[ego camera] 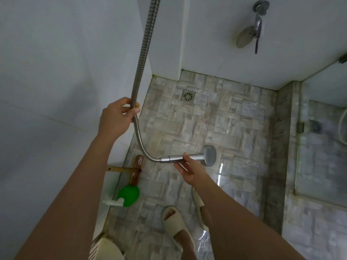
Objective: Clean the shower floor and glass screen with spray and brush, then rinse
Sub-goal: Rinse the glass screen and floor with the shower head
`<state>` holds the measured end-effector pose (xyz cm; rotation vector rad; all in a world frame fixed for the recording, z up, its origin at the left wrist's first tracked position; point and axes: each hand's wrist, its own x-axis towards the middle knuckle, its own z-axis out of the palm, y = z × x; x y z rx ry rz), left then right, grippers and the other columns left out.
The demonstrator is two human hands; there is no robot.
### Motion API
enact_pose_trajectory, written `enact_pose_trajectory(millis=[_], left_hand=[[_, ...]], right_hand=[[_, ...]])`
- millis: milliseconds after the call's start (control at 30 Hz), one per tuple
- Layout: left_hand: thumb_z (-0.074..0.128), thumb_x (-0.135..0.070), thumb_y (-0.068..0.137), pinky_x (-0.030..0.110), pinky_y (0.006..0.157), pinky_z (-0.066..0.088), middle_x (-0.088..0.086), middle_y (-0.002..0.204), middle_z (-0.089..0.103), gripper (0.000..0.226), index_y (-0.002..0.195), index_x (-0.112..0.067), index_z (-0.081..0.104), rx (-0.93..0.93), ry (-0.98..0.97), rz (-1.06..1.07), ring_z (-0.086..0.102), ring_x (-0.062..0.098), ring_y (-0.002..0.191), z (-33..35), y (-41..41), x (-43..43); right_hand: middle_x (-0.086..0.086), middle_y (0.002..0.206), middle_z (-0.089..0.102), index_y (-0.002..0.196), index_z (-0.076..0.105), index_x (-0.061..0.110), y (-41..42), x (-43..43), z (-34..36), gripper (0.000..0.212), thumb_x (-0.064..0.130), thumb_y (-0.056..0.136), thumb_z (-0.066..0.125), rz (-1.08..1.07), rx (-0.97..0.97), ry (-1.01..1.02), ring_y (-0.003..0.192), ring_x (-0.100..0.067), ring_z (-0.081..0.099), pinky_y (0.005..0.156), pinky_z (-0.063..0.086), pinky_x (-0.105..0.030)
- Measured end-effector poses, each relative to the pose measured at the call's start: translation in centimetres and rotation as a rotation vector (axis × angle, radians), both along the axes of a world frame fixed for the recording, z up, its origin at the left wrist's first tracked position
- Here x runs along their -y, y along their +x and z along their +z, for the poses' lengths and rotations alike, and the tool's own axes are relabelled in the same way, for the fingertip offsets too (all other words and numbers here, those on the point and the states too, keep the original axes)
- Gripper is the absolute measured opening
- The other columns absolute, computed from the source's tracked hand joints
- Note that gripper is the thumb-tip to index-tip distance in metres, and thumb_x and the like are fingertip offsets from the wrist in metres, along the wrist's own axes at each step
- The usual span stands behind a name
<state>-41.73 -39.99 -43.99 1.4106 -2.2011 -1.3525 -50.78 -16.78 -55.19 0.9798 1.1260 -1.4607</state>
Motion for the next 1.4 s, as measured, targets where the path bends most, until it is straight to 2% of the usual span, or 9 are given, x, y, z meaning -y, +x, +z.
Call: enact_pose_trajectory(millis=[133,300,567,833,1067,1167,1267,1333,1400], left_hand=[[0.07,-0.035,0.088,0.044,0.084,0.059,-0.008,0.092,0.076,0.005,0.088,-0.039,0.067,0.012,-0.034,0.011,0.074,0.013,0.075,0.6,1.8,1.1],[0.07,-0.035,0.088,0.045,0.085,0.059,-0.007,0.091,0.076,0.004,0.09,-0.037,0.068,0.009,-0.031,0.03,0.074,0.013,0.074,1.0,2.6,1.3],[0.07,-0.027,0.09,0.044,0.083,0.059,-0.003,0.093,0.075,0.003,0.092,-0.029,0.068,-0.005,0.017,0.001,0.073,0.012,0.079,-0.1,0.0,-0.7],[0.07,-0.018,0.09,0.042,0.083,0.061,0.004,0.093,0.074,0.006,0.092,-0.024,0.069,-0.024,0.119,-0.029,0.072,0.012,0.081,-2.1,-5.4,-3.6],[0.07,-0.009,0.089,0.04,0.084,0.06,0.01,0.095,0.071,0.016,0.086,-0.024,0.066,-0.077,0.279,-0.016,0.071,0.024,0.093,-3.4,-10.7,-7.2],[0.068,-0.009,0.09,0.029,0.075,0.06,0.012,0.096,0.072,0.013,0.086,-0.021,0.065,-0.062,0.301,-0.042,0.072,0.022,0.089,-3.8,-13.1,-9.1],[0.067,-0.011,0.091,0.01,0.058,0.053,0.01,0.097,0.073,0.014,0.085,-0.023,0.063,-0.029,0.307,-0.068,0.073,0.018,0.085,-4.2,-15.7,-10.9],[0.066,-0.01,0.092,0.01,0.058,0.053,0.01,0.099,0.073,0.012,0.087,-0.021,0.063,-0.033,0.323,-0.078,0.073,0.019,0.089,-4.4,-17.2,-11.9],[0.066,-0.01,0.092,0.01,0.059,0.053,0.009,0.1,0.073,0.009,0.09,-0.018,0.064,-0.026,0.318,-0.081,0.072,0.02,0.092,-4.8,-18.9,-12.8]], right_hand=[[-0.015,0.087,0.061,0.087,0.056,0.002,-0.3,1.7,0.8,0.007,0.005,0.092,0.06,0.15,-0.034,-0.084,0.085,-0.028,0.063,0.082,0.057,-0.042],[-0.011,0.096,0.061,0.101,0.053,0.008,-1.5,2.6,0.9,0.006,0.009,0.096,0.054,0.213,-0.141,-0.181,0.086,-0.025,0.064,0.061,0.06,-0.032],[-0.013,0.104,0.063,0.103,0.054,0.007,-3.8,-1.2,1.3,0.007,0.009,0.096,0.054,0.081,-0.186,-0.126,0.092,-0.025,0.065,0.067,0.061,-0.034],[-0.007,0.09,0.062,0.092,0.053,0.012,-7.3,-6.7,1.5,0.006,0.007,0.095,0.055,-0.143,-0.187,-0.024,0.082,-0.021,0.064,0.063,0.06,-0.034],[-0.011,0.099,0.059,0.104,0.049,0.008,-11.9,-10.5,0.5,0.012,0.007,0.095,0.056,-0.363,-0.175,0.058,0.086,-0.024,0.063,0.057,0.06,-0.034],[-0.01,0.099,0.059,0.104,0.048,0.008,-13.8,-12.3,0.3,0.014,0.008,0.094,0.058,-0.428,-0.205,0.107,0.087,-0.022,0.062,0.069,0.061,-0.037],[-0.007,0.097,0.059,0.092,0.049,0.013,-15.9,-14.0,0.6,0.01,0.01,0.094,0.058,-0.497,-0.239,0.15,0.089,-0.021,0.062,0.064,0.06,-0.031],[-0.006,0.097,0.059,0.091,0.048,0.016,-17.6,-14.7,0.6,0.013,0.011,0.094,0.058,-0.537,-0.249,0.176,0.09,-0.021,0.062,0.055,0.06,-0.028],[-0.005,0.096,0.058,0.092,0.048,0.018,-19.5,-15.1,0.9,0.014,0.009,0.094,0.057,-0.565,-0.27,0.175,0.087,-0.02,0.062,0.06,0.06,-0.03]])
